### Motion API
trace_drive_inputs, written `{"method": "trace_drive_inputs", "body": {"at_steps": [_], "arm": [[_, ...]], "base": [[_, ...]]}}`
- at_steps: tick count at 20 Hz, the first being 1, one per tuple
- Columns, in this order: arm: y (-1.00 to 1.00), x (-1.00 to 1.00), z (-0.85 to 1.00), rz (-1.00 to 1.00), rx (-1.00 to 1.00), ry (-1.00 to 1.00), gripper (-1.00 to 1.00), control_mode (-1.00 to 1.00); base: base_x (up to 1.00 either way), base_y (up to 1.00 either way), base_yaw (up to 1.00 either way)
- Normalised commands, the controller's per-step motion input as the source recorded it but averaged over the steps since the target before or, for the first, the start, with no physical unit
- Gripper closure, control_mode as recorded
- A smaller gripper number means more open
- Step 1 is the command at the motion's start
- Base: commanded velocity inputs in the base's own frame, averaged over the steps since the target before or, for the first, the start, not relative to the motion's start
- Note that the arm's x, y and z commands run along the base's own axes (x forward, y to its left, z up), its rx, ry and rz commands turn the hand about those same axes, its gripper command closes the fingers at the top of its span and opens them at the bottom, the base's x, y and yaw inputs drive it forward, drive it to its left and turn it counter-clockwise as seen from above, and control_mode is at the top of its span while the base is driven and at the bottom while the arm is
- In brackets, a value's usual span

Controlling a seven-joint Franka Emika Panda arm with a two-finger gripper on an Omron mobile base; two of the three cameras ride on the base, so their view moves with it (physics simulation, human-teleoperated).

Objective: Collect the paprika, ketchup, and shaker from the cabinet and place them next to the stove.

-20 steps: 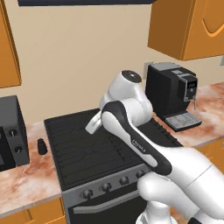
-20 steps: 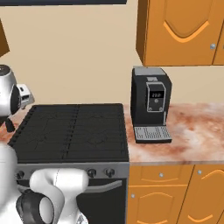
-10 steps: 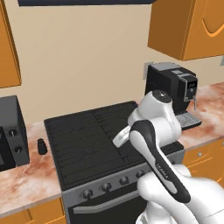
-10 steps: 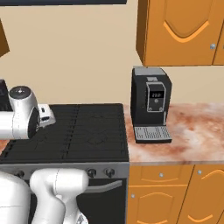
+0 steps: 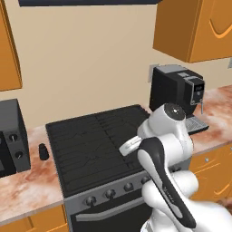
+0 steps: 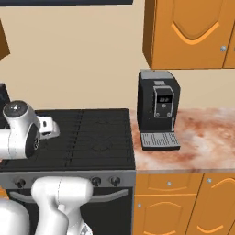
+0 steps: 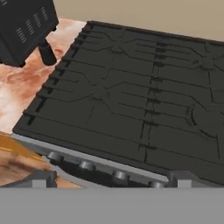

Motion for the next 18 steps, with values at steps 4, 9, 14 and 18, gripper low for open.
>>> {"method": "trace_drive_inputs", "body": {"at_steps": [4, 9, 14, 18], "arm": [[0.0, 0.0, 0.0, 0.0, 0.0, 0.0, -1.0, 1.0], [0.0, 0.0, 0.0, 0.0, 0.0, 0.0, -1.0, 1.0], [0.0, 0.0, 0.0, 0.0, 0.0, 0.0, -1.0, 1.0], [0.0, 0.0, 0.0, 0.0, 0.0, 0.0, -1.0, 1.0]], "base": [[-0.35, -0.11, -0.53], [-0.1, -0.02, -0.59], [-0.02, -0.25, -0.56], [-0.12, -0.68, -0.45]]}}
